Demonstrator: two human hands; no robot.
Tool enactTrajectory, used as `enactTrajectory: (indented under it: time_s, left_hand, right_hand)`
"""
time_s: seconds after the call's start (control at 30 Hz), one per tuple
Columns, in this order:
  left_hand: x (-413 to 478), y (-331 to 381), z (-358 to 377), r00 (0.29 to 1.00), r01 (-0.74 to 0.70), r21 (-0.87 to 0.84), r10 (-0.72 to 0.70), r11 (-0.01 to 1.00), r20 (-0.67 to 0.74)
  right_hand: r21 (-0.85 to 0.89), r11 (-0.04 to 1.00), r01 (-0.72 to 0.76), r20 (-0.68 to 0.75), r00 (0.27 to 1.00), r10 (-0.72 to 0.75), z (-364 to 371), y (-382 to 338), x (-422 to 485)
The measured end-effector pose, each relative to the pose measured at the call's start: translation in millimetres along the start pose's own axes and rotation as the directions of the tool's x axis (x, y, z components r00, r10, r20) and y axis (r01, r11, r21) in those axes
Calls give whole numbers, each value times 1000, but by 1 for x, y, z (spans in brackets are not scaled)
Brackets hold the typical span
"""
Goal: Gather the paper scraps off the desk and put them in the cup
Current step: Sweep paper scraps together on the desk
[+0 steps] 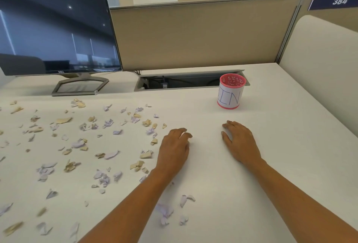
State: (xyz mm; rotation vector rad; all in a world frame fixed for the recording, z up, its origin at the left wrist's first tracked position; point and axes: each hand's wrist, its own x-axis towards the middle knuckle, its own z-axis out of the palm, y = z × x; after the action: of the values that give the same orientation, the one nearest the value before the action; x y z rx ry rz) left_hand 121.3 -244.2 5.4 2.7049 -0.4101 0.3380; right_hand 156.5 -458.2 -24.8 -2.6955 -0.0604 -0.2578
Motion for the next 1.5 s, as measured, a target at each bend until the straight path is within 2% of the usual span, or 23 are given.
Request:
enactTrajectory:
  time_s: [0.13, 0.23, 0.33, 0.43, 0.57, 0.87, 1.1, 1.33, 1.5]
  left_hand:
    - [7, -18, 3, 988, 22, 133, -42, 991, 149]
    - [7, -33, 0, 981, 107, 294, -150, 950, 126]
    - [5, -44, -6, 955, 210, 363, -271, 908, 125]
    - [3, -43, -6, 922, 284, 301, -346, 910, 175]
    - [2, -33, 0, 918, 293, 219, -338, 931, 207]
    - [16, -16, 6, 961, 213, 107, -228, 971, 154]
    - [32, -19, -3, 973, 221, 21, -222, 975, 57]
    - [61, -20, -23, 941, 340, -132, -337, 931, 42]
    - [96, -1, -29, 938, 346, -168, -336, 923, 90]
  right_hand:
    - [-15, 1000, -5, -3, 1000, 5, -1, -1, -1]
    - [-28, 1000, -3, -8, 1000, 3, -1, -2, -1]
    - [-36, 999, -1, -12, 1000, 0, -2, -3, -1]
    - [-36, 999, -4, -9, 1000, 3, -2, -3, -2]
    - [-35, 999, -6, -7, 1000, 6, -3, -4, -1]
    - [-38, 999, -12, -6, 1000, 12, -3, -4, -2]
    - [-22, 1000, -15, -9, 1000, 15, -3, -5, -2]
    - [-24, 1000, -7, -27, 1000, 6, -2, -4, -3]
    - [-29, 1000, 2, -32, 999, -3, -1, -4, -1]
